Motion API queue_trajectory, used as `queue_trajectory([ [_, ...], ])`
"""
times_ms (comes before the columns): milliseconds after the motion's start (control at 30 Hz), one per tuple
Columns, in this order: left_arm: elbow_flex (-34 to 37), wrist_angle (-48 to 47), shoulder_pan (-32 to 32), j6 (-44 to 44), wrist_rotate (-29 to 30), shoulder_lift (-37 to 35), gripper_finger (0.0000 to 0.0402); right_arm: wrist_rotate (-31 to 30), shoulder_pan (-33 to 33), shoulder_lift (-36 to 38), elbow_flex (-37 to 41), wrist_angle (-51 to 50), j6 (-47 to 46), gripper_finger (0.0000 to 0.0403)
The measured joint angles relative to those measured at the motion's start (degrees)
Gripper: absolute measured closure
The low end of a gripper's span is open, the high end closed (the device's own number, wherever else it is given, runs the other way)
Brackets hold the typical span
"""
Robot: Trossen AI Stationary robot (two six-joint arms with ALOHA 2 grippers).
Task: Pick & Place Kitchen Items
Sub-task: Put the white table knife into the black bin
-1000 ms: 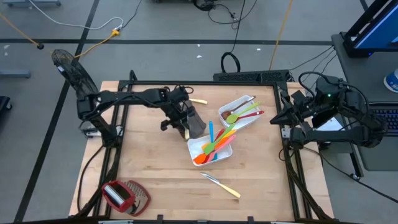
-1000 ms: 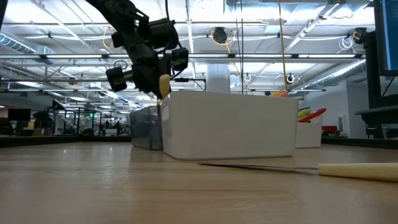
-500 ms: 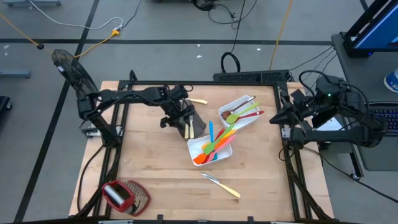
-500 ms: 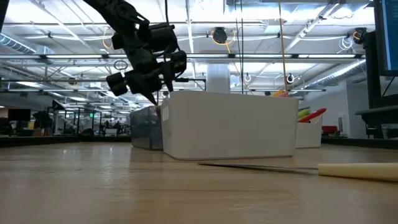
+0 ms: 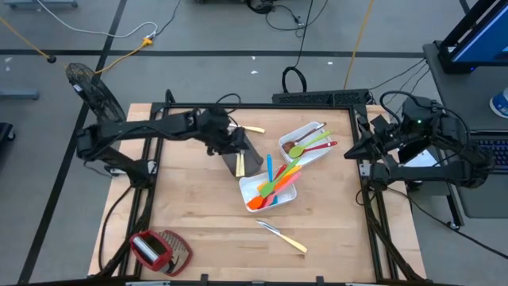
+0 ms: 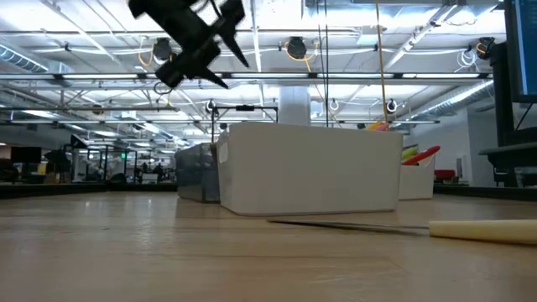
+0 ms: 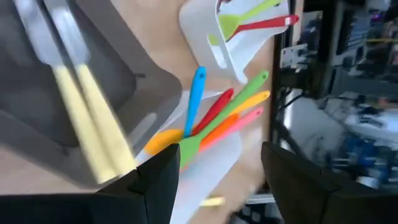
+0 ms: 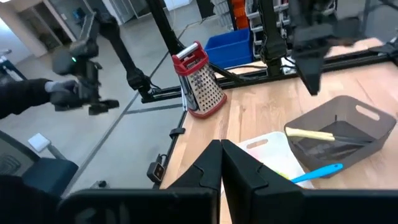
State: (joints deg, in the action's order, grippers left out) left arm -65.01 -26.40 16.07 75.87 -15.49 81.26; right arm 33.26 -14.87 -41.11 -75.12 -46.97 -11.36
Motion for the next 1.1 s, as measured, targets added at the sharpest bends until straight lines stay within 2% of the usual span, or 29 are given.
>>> queue_trajectory([
  [167,0.05,-2.38,-5.17,-7.44,16.4,-4.99,0.017,0.09,0.0,-1.81,-0.01,3.64,1.57,0.0399],
  [300,0.05,-3.79,-8.08,-15.16,29.31,-8.17,0.017,1.86,0.0,-5.95,-0.03,6.88,2.8,0.0399],
  [467,0.2,-4.68,-10.31,-21.28,39.04,-11.23,0.0169,1.82,-0.52,-12.41,-0.01,7.89,8.04,0.0399],
  [533,-0.22,-2.91,-10.62,-23.19,40.4,-12.56,0.0169,-0.44,-0.88,-14.57,-0.01,9.4,9.85,0.0399],
  [600,-0.02,-5.73,-10.64,-24.59,41.21,-14.0,0.0169,-1.91,-1.39,-16.84,-0.03,11.09,11.86,0.0399],
  [900,0.11,-10.95,-10.53,-27.32,42.64,-17.65,0.0169,-1.97,-4.91,-25.43,-0.01,16.84,16.61,0.0399],
  [1100,0.04,-7.81,-8.48,-31.29,41.13,-17.38,0.0169,-1.92,-7.99,-27.17,0.03,22.47,16.92,0.0399],
])
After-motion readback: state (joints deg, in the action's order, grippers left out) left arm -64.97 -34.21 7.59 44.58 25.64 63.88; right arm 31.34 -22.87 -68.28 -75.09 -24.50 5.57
